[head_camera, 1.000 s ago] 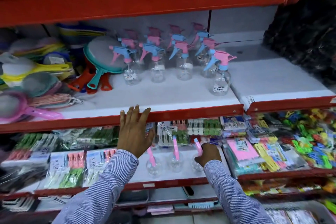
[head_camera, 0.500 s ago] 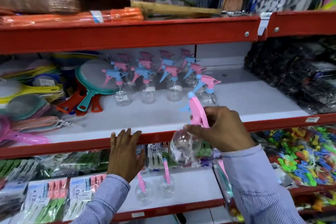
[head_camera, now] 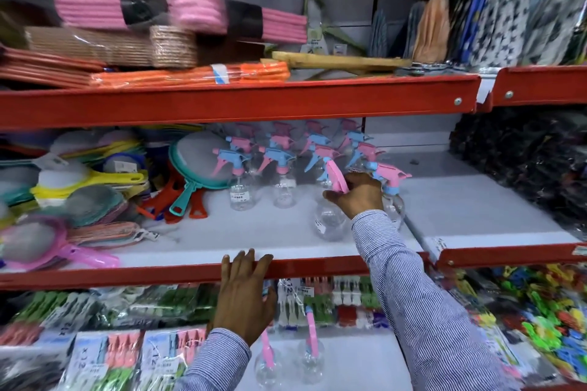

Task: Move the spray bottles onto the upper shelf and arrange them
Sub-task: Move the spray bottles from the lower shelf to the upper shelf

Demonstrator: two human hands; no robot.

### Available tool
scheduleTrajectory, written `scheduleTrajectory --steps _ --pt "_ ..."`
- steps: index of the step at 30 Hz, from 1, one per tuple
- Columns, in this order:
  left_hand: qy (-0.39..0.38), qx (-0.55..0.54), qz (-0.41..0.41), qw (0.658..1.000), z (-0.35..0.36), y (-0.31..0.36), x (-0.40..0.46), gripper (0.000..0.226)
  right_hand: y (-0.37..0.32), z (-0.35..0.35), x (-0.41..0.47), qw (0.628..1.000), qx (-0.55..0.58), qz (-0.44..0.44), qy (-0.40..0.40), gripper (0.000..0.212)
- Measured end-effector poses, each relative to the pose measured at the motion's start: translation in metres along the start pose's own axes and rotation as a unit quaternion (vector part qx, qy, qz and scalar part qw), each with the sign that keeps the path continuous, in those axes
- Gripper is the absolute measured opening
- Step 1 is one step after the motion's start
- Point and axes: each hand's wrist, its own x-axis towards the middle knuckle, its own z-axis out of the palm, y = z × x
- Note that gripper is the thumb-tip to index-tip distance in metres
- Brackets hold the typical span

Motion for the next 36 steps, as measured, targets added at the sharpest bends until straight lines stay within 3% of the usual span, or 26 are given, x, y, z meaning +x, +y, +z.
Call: scheduleTrajectory --steps 10,25,27,31,33,36 --pt "0.004 -0.004 0.004 1.000 0.002 0.001 0.001 0.053 0.014 0.028 -0.012 0.978 0.158 -0.005 0.134 0.083" --pt "0.011 -0.011 0.008 1.000 0.003 0.001 0.001 0.054 0.023 0.030 -0.020 0.973 0.186 -0.031 0.129 0.089" --pt "0.014 -0.011 0.016 1.000 0.001 -0.001 0.001 0.057 0.024 0.020 -0.036 0.973 0.172 -0.054 0.147 0.079" --pt "0.021 0.000 -0.007 1.000 -0.002 -0.020 0.001 0.062 0.056 0.023 -0.100 0.962 0.144 -0.102 0.207 0.031" --pt "0.019 0.012 -0.006 1.000 -0.003 -0.029 0.000 0.063 0.086 0.044 -0.134 0.982 0.094 -0.073 0.148 0.020" --pt "0.010 0.012 -0.003 1.000 -0.003 -0.031 -0.001 0.062 0.129 0.088 -0.166 0.998 0.007 0.051 -0.035 0.021"
